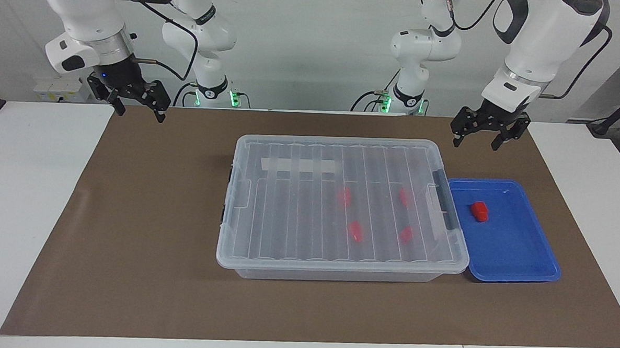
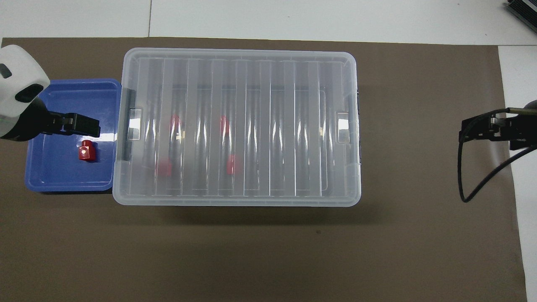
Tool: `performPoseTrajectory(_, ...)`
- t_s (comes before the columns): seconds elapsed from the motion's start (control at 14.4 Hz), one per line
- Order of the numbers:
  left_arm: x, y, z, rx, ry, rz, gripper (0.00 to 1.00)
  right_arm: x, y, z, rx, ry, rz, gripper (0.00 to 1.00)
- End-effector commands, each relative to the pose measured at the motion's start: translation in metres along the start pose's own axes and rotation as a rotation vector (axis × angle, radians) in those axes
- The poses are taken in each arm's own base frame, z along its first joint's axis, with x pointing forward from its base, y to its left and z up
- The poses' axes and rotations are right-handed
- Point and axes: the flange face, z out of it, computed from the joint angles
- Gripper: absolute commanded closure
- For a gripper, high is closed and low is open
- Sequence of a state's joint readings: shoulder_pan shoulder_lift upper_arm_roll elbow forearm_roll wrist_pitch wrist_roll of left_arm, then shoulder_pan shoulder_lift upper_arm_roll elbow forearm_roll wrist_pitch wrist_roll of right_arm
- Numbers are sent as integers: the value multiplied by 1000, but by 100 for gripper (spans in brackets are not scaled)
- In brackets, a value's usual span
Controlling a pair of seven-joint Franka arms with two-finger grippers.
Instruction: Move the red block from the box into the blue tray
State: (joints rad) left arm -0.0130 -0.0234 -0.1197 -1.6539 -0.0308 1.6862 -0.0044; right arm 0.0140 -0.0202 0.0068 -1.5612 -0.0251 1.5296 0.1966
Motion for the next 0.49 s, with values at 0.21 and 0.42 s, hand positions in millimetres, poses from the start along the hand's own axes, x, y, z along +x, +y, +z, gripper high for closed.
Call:
performPoseTrajectory(0.21, -8, 11, -6, 15, 10, 25, 0, 0, 3, -1, 3, -3, 17, 0)
performPoseTrajectory(0.42, -10, 12, -8, 16, 13, 26, 0, 0, 2, -1, 4, 0, 16, 0)
